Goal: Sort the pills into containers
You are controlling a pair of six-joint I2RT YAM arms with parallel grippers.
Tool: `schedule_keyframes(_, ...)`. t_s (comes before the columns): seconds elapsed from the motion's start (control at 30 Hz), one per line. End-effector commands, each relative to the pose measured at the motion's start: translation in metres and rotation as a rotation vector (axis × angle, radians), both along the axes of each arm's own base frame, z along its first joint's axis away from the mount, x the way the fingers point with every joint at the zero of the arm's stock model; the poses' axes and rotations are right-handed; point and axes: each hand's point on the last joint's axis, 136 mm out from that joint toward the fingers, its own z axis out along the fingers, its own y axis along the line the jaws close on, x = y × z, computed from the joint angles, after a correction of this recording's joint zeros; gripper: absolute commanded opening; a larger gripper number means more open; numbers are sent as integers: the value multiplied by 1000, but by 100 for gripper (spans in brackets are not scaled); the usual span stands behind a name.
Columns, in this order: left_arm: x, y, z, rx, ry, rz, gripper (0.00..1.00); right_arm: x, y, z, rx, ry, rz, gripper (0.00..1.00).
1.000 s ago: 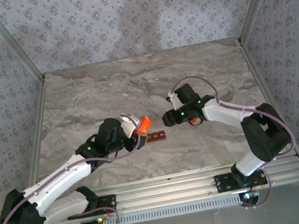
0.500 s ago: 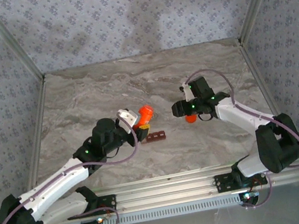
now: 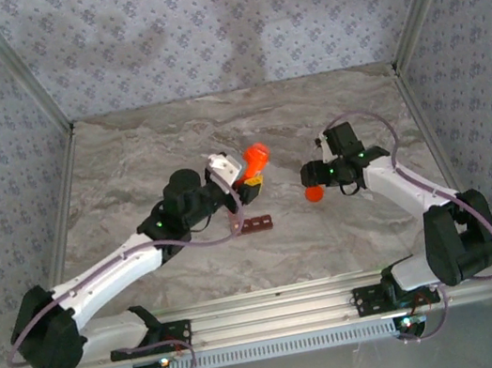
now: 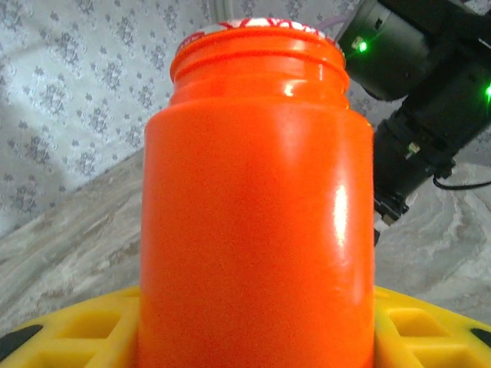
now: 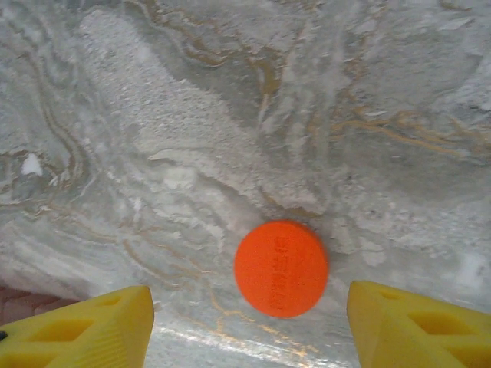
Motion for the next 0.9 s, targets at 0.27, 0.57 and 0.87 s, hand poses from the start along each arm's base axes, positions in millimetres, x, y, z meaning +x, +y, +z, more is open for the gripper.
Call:
schedule_keyframes(0.27,15,-18,72,-161,-169,-5,0,4,-9,-11,-94,42,-34,72)
schedule_keyframes(0.57,19,-17,74,-189,-184,0,0,10,3,-31,-130,96,16,73)
schedule_keyframes(0.87,29,-9,70,-198,-195,8,0,12,9,-59,-197,163,50,72)
